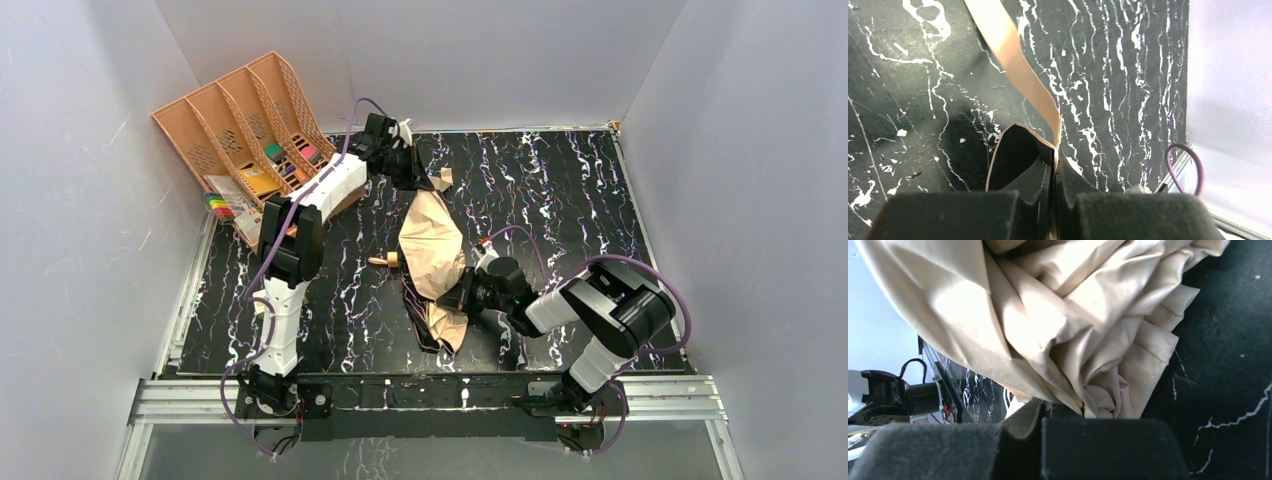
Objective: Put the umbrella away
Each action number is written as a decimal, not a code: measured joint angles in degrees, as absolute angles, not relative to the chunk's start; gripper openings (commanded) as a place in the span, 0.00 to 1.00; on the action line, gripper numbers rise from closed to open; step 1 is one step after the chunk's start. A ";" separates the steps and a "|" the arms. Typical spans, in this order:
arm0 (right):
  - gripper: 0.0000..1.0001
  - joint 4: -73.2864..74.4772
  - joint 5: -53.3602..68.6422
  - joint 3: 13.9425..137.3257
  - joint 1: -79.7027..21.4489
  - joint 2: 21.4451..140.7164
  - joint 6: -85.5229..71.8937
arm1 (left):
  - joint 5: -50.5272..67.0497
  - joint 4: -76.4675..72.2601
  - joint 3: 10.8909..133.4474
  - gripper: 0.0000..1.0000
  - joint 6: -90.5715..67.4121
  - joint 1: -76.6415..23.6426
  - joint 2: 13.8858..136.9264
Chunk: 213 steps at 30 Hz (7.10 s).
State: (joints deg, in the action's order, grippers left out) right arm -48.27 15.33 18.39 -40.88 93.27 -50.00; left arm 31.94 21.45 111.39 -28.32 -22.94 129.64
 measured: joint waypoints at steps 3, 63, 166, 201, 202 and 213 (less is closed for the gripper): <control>0.00 -48.93 15.62 19.11 -40.91 94.52 -50.98 | 32.21 21.47 112.20 0.00 -28.32 -23.00 128.64; 0.09 -35.81 14.28 19.90 -41.43 84.68 -51.62 | 11.84 -41.25 21.67 0.37 -49.89 -51.24 87.13; 0.22 -14.59 35.99 4.80 -40.45 44.27 -37.91 | 11.42 -48.05 20.73 0.65 -55.11 -52.64 88.92; 0.02 -13.21 13.91 29.93 -42.13 71.85 -41.50 | 8.75 -43.72 21.50 0.02 -53.54 -52.25 90.74; 0.02 -14.72 14.13 29.91 -42.13 72.93 -41.82 | 8.78 -43.70 21.52 0.02 -53.52 -52.25 90.72; 0.00 -28.62 14.68 25.91 -42.15 85.71 -43.09 | 9.19 -42.74 21.89 0.15 -51.75 -52.29 90.24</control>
State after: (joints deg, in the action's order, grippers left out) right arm -28.62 14.68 25.91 -42.15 85.71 -43.09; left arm 9.19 -42.74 21.89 -51.75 -52.29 90.24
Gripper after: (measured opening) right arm 0.033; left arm 0.081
